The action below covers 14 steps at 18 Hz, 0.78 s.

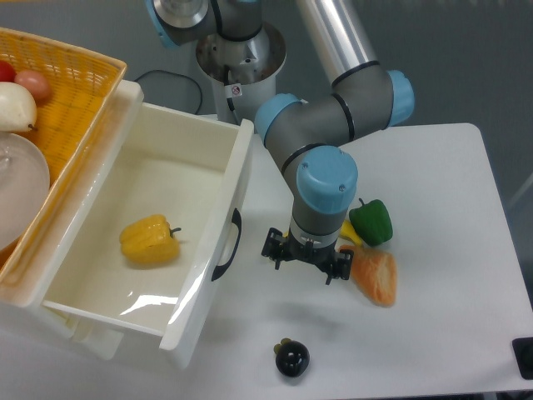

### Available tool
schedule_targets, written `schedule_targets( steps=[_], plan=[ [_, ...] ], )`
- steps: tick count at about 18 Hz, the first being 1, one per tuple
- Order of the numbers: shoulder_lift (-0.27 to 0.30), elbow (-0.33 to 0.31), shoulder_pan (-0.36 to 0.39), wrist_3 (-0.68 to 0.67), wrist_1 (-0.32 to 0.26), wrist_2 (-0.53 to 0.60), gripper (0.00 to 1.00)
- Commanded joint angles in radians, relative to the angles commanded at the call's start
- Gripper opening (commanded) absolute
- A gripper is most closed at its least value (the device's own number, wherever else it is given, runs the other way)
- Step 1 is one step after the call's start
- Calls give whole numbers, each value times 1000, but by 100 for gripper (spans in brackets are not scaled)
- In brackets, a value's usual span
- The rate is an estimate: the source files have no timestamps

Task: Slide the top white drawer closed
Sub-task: 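Move the gripper toward the front face of the open white drawer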

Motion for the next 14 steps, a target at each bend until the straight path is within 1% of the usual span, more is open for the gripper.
schedule_targets(
  steps=[3, 14],
  plan=[
    [-6, 0, 0, 0, -2, -32, 100],
    [-5, -8, -21, 0, -5, -49, 100]
  ],
)
